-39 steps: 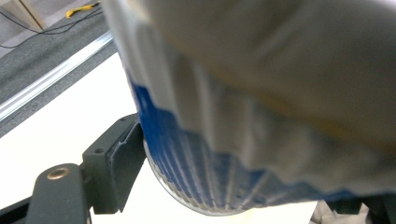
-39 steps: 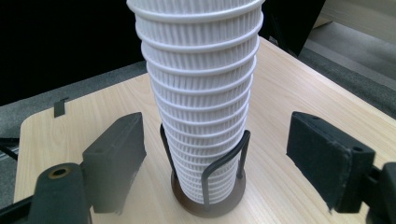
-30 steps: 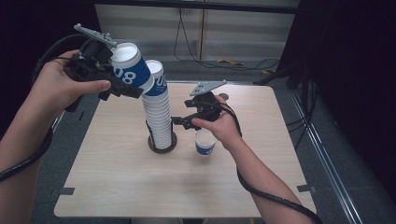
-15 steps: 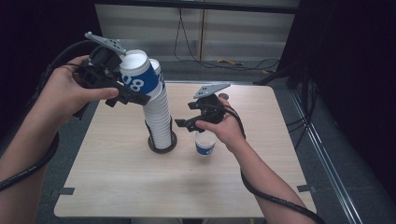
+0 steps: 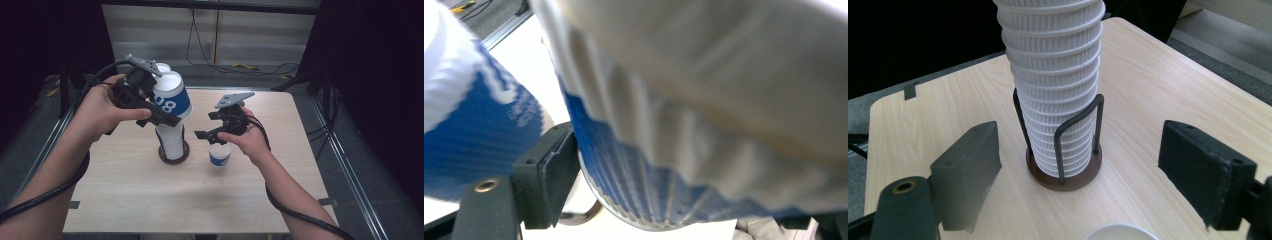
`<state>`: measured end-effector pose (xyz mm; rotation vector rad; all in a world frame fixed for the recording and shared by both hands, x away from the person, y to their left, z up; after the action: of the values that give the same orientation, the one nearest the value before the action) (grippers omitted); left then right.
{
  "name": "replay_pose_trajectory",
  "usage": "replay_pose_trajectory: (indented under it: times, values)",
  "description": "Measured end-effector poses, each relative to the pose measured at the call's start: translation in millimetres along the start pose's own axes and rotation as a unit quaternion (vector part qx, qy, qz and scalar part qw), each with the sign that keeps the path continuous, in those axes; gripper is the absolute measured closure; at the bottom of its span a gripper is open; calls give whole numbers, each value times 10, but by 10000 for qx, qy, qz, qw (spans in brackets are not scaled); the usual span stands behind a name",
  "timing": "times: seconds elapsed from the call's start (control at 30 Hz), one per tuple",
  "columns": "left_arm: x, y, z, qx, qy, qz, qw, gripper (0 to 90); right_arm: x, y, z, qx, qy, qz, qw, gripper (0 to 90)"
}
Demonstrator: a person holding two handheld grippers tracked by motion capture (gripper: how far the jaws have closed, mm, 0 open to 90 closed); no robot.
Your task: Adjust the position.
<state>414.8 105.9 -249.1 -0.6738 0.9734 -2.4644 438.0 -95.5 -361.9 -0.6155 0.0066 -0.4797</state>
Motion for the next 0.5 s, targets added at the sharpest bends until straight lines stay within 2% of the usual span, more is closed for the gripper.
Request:
replay_pose_trajectory:
  times: [0.2,0.5]
  values:
    - [-5,188,-44,-125,5,-14,9999,200,19,-73,-81,-72,-37,-23,10000,159]
    - [16,385,-93,-261,78,-34,9996,200,49,-176,-226,-157,-38,-72,9998,159]
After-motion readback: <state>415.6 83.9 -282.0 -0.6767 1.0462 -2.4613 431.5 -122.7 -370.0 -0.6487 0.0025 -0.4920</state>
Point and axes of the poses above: each handheld gripper's, and its own axes: y roughly forward along the jaws, z roughly out of its top, x roughly to its right, the point moved 4 cm from there along y, roughly forward along the jaws, and after that the axes turned 14 degrees about -y, right-handed, at the moved point
